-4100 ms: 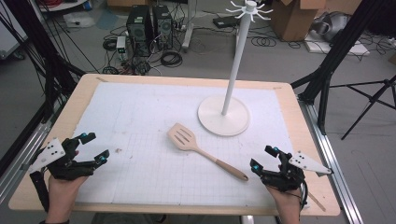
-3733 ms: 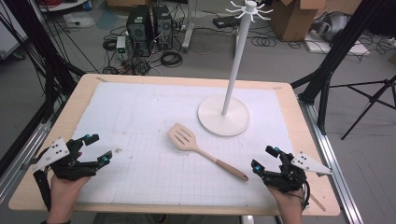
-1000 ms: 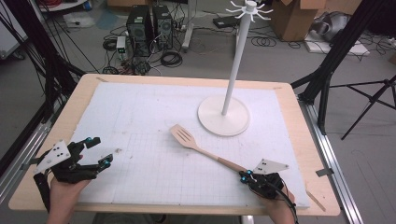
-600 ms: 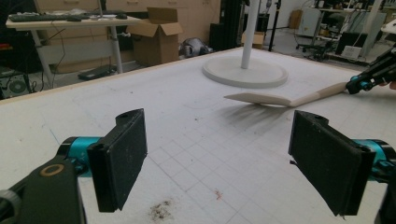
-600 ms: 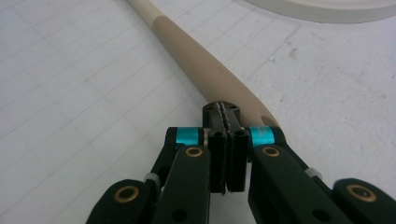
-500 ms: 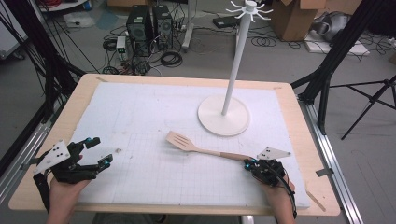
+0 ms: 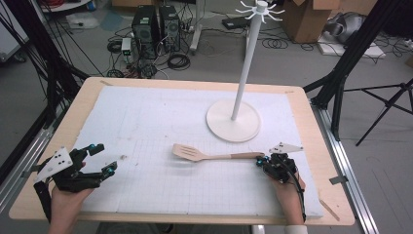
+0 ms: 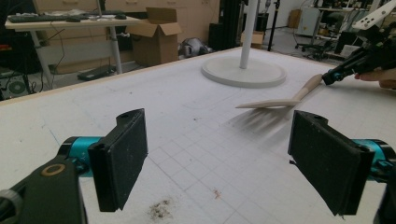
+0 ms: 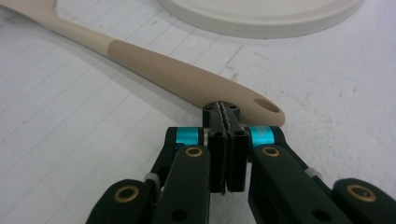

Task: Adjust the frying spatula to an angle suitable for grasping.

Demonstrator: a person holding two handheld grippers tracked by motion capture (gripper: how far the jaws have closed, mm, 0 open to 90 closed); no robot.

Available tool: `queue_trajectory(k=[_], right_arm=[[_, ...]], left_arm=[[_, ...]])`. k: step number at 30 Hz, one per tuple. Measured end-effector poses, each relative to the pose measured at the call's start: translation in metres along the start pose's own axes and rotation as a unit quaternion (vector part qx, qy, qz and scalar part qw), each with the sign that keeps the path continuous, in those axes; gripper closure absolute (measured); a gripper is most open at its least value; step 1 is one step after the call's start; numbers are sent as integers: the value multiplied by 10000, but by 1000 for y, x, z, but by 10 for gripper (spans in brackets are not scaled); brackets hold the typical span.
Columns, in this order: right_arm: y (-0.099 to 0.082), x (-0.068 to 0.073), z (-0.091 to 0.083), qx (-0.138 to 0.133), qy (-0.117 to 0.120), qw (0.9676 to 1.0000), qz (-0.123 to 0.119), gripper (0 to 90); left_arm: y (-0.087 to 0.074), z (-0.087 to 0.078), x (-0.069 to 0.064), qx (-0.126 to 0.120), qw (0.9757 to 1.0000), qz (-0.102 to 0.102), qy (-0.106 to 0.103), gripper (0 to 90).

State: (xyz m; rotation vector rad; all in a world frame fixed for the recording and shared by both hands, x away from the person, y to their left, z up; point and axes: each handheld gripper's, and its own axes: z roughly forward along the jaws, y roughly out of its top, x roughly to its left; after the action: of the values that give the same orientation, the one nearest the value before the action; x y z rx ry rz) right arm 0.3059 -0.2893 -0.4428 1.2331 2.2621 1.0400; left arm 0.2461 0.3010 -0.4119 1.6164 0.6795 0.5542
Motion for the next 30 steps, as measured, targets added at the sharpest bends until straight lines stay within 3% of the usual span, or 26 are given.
queue_trajectory(k=[13,24,30], right_arm=[[15,-7,16,1,-231,9996,147,893],[20,-9,25,-106,-262,9992,300,891],[20,-6,19,-350,-250,9988,234,891]], left_arm=[[2,-1,-1,-15,10000,19,-24,202],[3,1,-1,-14,10000,11,-57,202],[4,3,-1,-32,10000,-15,-86,202]])
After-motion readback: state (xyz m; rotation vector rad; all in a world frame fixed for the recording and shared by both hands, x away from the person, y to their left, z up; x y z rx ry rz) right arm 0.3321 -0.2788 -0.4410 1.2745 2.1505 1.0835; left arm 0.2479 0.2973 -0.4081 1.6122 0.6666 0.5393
